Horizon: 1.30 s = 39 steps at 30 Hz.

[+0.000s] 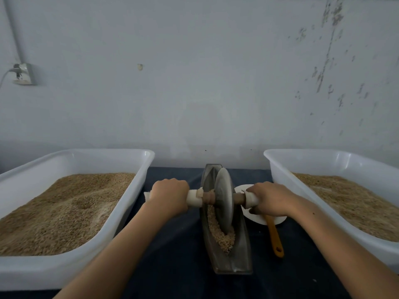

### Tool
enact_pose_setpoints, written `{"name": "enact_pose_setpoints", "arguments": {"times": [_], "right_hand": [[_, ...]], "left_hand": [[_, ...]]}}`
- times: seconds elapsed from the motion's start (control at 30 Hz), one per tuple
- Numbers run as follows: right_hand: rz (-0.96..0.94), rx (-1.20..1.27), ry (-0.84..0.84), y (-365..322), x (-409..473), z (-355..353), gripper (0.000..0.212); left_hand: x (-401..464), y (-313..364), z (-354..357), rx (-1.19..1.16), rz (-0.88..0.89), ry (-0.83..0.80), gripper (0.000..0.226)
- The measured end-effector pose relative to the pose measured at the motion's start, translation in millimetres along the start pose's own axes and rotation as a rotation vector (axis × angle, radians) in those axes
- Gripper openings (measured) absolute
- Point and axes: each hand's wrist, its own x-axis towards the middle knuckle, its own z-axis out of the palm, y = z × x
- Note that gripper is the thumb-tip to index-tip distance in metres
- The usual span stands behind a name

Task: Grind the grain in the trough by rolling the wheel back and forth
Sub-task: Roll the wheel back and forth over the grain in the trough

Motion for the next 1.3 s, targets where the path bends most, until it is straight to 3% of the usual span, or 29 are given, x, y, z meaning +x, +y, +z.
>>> {"name": "enact_pose_setpoints", "arguments": {"times": [0.13, 0.27, 0.37, 0.53, 0.67, 0.77, 0.9, 1.0, 1.1, 1.3], "right_hand": [[0.012, 0.01, 0.276, -1.1, 2.0, 13.7, 0.016], [-0.014, -0.033, 0.432, -1.5, 4.8, 21.5, 0.024], [-0.018, -0.044, 0.344, -1.1, 3.7, 15.1, 0.028], [-0.019, -0.069, 0.031, -2.4, -0.7, -3.5, 0.016], [-0.018, -0.066, -0.025, -5.2, -4.7, -9.5, 0.015], [-0.015, -0.098, 0.075, -8.0, -3.7, -5.2, 0.016], [-0.023, -0.1, 0.35, -8.0, 0.1, 9.5, 0.015], [-0.027, -0.072, 0.428, -5.2, 3.9, 17.1, 0.017], [-0.023, -0.038, 0.36, -2.8, 4.2, 14.9, 0.02], [-0.009, 0.025, -0.058, -2.1, -4.2, -7.2, 0.017]], "left_hand": [[1.3, 4.0, 7.3, -0.013, -0.031, 0.157, 0.021], [1.2, 2.7, 10.4, -0.041, -0.027, 0.189, 0.02], [0.9, -0.6, 7.7, -0.043, -0.014, 0.087, 0.025], [0.3, -6.4, -1.4, -0.087, 0.033, -0.14, 0.038], [2.2, -7.8, 0.0, -0.114, 0.022, -0.189, 0.041], [3.5, -5.6, 6.4, -0.08, -0.018, -0.093, 0.035], [4.0, -0.9, 15.0, -0.077, -0.055, 0.13, 0.02], [3.8, 1.1, 17.6, -0.081, -0.067, 0.213, 0.018], [3.4, 0.7, 14.9, -0.06, -0.048, 0.182, 0.02], [0.4, -2.4, 0.0, -0.01, 0.029, -0.028, 0.031]]}}
